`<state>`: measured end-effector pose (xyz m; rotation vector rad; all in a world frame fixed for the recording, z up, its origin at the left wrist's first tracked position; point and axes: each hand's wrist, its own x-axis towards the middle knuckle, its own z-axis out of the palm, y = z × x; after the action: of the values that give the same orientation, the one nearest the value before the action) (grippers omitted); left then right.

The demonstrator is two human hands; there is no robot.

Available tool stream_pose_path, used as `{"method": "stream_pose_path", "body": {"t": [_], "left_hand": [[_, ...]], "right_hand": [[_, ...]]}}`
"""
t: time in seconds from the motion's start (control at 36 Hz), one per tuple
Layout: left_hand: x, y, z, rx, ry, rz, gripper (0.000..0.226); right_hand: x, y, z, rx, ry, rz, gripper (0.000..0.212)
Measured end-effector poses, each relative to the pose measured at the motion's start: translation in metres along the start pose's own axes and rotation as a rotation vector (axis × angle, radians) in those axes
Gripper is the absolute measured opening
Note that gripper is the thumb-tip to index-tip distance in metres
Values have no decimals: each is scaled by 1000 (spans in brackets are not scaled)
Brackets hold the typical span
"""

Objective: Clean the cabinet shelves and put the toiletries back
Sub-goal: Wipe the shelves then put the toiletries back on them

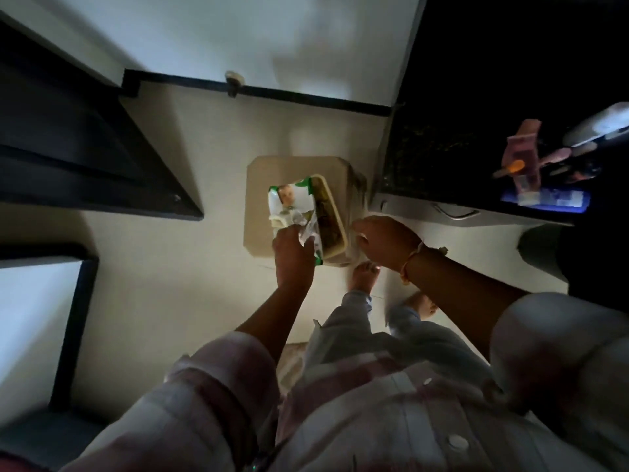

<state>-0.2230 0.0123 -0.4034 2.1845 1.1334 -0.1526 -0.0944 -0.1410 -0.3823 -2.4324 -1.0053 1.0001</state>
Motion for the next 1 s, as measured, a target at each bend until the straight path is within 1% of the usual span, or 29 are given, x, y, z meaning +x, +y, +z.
{"method": "stream_pose_path", "body": {"t": [0.06,0.17,0.31,0.42,0.56,0.64,0.78,0.83,0.89,0.94,1.0], "left_hand": [[9,-12,-2,9,5,-23,38],[32,-23,-1,25,9,-67,37],[58,-22,4,17,23,-96,37],[67,-18,7,48,34,-86,30],[71,-17,8,-30,74,-80,23],[65,-13,6,-61,103,-89,24],[49,-3,-4,-209,139,-19,22],[42,4,-11,-253,144,1,25],[35,14,-17,-317,119,-29,24],[29,25,-22,-413,70,-98,22],[25,38,-22,-491,9,-129,24]], "right_hand": [[6,-13,5,-18,-42,-26,31],[14,-29,13,-58,-72,-55,34],[17,-30,14,-86,-90,-62,37],[17,-24,12,-82,-91,-35,39],[16,-15,9,-94,-117,34,42],[13,-13,5,-84,-119,53,40],[5,-13,-1,-88,-105,65,35],[2,-13,-3,-50,-96,88,32],[-1,-13,-5,43,-49,120,30],[-2,-13,-7,230,39,173,29],[-3,-16,-10,463,109,266,32]]}}
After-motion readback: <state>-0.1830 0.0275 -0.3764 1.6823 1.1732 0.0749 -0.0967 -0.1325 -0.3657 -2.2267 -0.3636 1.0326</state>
